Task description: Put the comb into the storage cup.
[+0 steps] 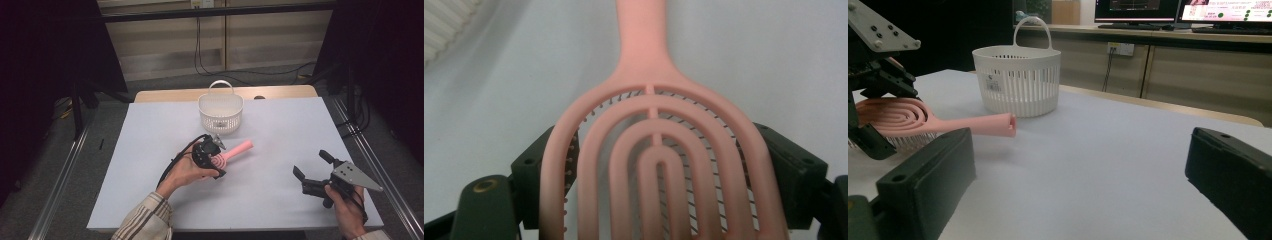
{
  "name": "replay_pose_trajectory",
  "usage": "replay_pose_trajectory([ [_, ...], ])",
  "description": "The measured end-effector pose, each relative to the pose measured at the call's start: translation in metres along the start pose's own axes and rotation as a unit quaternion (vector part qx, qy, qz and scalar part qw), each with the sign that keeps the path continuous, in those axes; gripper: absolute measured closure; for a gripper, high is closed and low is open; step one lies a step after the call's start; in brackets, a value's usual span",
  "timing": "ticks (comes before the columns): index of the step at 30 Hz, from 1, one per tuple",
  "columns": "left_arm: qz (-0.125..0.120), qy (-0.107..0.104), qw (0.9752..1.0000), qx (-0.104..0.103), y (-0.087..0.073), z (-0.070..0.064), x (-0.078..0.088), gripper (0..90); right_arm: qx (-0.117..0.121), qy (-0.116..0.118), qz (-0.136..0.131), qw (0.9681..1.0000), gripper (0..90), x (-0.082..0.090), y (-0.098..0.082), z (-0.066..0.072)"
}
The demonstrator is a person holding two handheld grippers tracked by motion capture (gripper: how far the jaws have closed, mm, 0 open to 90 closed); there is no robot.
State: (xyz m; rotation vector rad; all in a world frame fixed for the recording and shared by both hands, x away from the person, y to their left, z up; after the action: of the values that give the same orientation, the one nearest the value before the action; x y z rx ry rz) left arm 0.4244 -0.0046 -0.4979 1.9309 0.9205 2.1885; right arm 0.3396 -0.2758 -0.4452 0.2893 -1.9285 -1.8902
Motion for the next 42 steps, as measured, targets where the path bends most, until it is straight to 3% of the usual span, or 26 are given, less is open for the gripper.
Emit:
replay_pose_trajectory([
  [9,-0.02,0.01,0.9996,0.016,0.003,0.005,0.006,19.5,0.0,-0.001,0.0,1.0,0.0,0.0,0.0,0.0],
  [10,-0.014,0.009,0.9998,0.005,0.002,0.007,0.008,19.5,0.0,0.0,-0.001,1.0,0.0,0.0,0.0,0.0],
  [12,-0.031,0.009,0.9993,0.019,0.004,0.006,0.01,19.5,0.0,-0.001,0.0,1.0,0.0,0.0,0.0,0.0],
  [13,-0.025,0.009,0.9996,0.009,0.003,0.007,0.012,19.5,0.0,-0.001,0.0,1.0,0.0,0.0,0.0,0.0],
  [15,-0.036,0.01,0.9991,0.02,0.004,0.007,0.012,19.5,0.0,-0.001,-0.001,1.0,0.0,0.0,0.0,0.0],
  [17,-0.033,0.009,0.9993,0.013,0.002,0.008,0.014,19.5,-0.001,0.0,-0.001,1.0,0.0,0.0,0.0,0.0],
  [18,-0.035,0.002,0.9991,0.023,0.003,0.005,0.013,19.5,-0.001,0.0,0.0,1.0,0.0,0.0,0.0,0.0],
  [20,-0.039,0.007,0.9988,0.029,0.003,0.005,0.014,19.5,0.0,0.0,-0.001,1.0,0.0,0.0,0.0,0.0],
  [21,-0.03,0.006,0.9994,0.016,0.002,0.005,0.016,19.5,0.001,0.0,-0.001,1.0,0.0,0.0,0.0,0.0],
  [23,-0.034,0.008,0.9993,0.015,0.002,0.005,0.018,19.5,0.0,0.0,-0.001,1.0,0.0,0.0,0.0,0.0],
  [24,-0.045,0.006,0.9986,0.027,0.004,0.004,0.018,19.5,0.0,0.0,-0.001,1.0,0.0,0.0,0.0,0.0],
  [25,-0.042,0.008,0.999,0.013,0.003,0.005,0.021,19.5,0.0,0.0,-0.001,1.0,0.0,0.0,0.0,0.0],
  [26,-0.051,0.005,0.9984,0.024,0.005,0.003,0.021,19.5,0.0,0.0,-0.001,1.0,0.0,0.0,0.0,0.001],
  [28,-0.052,0.003,0.9986,0.011,0.004,0.004,0.025,19.5,0.0,0.0,-0.001,1.0,0.0,0.0,0.0,0.0],
  [29,-0.06,-0.003,0.9979,0.025,0.005,0.001,0.026,19.5,0.0,0.0,-0.001,1.0,0.0,0.0,0.0,0.0],
  [30,-0.055,-0.007,0.9984,0.011,0.004,0.002,0.028,19.5,0.0,0.0,-0.001,1.0,0.0,0.0,0.0,0.0],
  [32,-0.068,-0.013,0.9973,0.024,0.004,0.0,0.03,19.5,0.0,0.0,-0.001,1.0,0.0,0.0,0.0,0.0],
  [42,-0.067,-0.019,0.9975,0.014,0.0,0.0,0.038,19.4,0.0,0.0,0.0,1.0,0.0,0.0,0.0,0.0],
])
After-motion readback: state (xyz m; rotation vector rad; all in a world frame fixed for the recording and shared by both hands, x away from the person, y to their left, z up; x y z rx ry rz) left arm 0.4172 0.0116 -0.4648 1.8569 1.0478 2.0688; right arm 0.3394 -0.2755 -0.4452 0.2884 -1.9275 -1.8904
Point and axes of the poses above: each handheld gripper's, and its own axes: x roughly backward along the jaws, y roughly out of its top, z roughly to its left, the point moved 9 cm from there along -x, roughly forward along the jaws, and after that the axes turned 3 degrees about y, right-handed, at the moved point
